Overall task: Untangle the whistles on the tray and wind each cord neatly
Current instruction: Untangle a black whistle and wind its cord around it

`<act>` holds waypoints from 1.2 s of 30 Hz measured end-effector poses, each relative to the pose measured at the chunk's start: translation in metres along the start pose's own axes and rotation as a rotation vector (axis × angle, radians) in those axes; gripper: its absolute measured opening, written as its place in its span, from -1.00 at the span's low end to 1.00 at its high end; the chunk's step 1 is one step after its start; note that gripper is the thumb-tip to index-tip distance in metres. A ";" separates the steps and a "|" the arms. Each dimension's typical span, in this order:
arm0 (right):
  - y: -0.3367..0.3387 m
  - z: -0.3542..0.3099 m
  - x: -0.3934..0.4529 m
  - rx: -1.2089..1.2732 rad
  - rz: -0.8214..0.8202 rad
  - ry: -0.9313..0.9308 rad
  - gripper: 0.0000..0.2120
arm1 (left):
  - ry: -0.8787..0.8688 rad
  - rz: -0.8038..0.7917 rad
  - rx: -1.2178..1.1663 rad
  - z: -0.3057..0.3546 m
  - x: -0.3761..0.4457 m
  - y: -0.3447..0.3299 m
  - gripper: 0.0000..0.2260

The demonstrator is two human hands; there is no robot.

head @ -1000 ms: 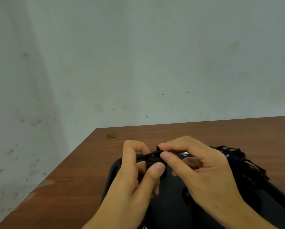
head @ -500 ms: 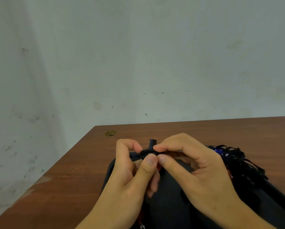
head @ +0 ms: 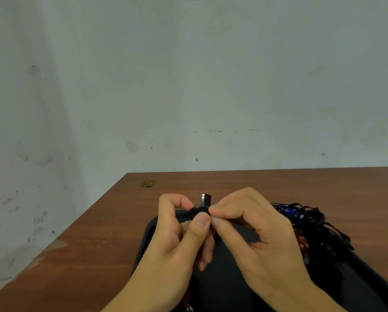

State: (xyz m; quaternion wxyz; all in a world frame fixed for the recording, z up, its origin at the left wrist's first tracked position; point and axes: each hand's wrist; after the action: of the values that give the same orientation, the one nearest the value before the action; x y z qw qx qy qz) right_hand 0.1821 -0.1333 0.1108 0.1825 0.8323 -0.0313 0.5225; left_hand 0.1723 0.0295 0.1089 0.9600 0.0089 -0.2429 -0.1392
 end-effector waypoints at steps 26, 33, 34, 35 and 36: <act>0.008 -0.016 0.013 0.133 -0.224 -0.330 -0.42 | 0.030 0.025 -0.094 0.004 0.004 -0.002 -0.60; 0.007 -0.023 0.014 0.045 -0.271 -0.335 -0.34 | 0.069 0.033 -0.254 0.005 0.002 -0.002 -0.65; 0.006 -0.025 0.014 0.028 -0.262 -0.338 -0.34 | 0.078 0.023 -0.284 0.006 0.002 -0.004 -0.65; 0.005 -0.026 0.014 0.014 -0.254 -0.335 -0.34 | 0.089 0.012 -0.318 0.006 0.002 -0.004 -0.65; 0.005 -0.025 0.014 0.008 -0.250 -0.333 -0.35 | 0.096 0.003 -0.344 0.006 0.002 -0.005 -0.64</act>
State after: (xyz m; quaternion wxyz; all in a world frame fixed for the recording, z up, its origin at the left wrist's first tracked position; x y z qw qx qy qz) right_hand 0.1657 -0.1280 0.1344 0.2346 0.9054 0.0446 0.3510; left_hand 0.1703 0.0247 0.1147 0.9580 -0.1493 -0.1695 -0.1766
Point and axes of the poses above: each hand's wrist, its own x-axis towards the middle knuckle, its own y-axis out of the back of the hand, z = x × y, and after that the axes turned 1 degree about -z, right-handed
